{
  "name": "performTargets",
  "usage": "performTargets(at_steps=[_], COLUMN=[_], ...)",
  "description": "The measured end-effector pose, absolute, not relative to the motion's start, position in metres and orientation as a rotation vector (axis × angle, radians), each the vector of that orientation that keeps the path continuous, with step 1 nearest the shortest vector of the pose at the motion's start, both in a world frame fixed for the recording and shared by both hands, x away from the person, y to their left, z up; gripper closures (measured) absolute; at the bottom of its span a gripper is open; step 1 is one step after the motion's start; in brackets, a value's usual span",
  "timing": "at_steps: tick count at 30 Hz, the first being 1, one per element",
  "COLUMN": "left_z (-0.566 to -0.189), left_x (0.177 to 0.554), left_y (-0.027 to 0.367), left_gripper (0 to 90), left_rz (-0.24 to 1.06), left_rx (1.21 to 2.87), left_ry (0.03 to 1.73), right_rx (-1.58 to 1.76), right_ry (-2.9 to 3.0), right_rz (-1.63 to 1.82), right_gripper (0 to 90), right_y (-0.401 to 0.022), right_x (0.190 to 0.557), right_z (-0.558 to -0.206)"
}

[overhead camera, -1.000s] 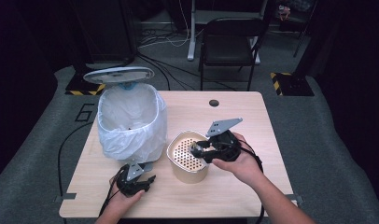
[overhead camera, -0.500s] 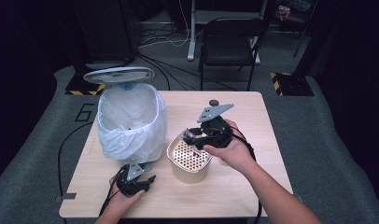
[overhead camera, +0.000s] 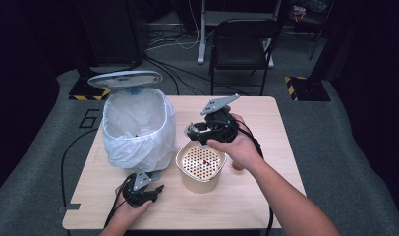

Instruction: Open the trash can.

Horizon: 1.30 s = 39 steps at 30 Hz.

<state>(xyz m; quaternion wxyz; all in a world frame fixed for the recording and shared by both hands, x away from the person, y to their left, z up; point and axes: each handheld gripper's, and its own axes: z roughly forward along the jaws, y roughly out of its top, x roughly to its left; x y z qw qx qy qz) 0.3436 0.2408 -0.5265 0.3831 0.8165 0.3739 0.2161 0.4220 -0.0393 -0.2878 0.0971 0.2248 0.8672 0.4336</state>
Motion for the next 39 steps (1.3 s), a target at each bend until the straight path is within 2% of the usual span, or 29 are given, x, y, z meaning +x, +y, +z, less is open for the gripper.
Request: performTargets(at_steps=[17,39], left_z=[-0.527,-0.527], left_x=[0.343,0.343], left_y=[0.240,0.240], left_gripper=[37.2,37.2], left_rz=[0.545,0.538], left_rx=[2.065,2.063], left_ry=[0.965,0.973], right_rx=[0.627,0.608], right_ry=[2.559,2.531], right_rz=[1.322,1.368], right_gripper=[61.1,61.1], right_y=[-0.002,0.019], right_x=[0.440,0.445], right_z=[-0.263,-0.247])
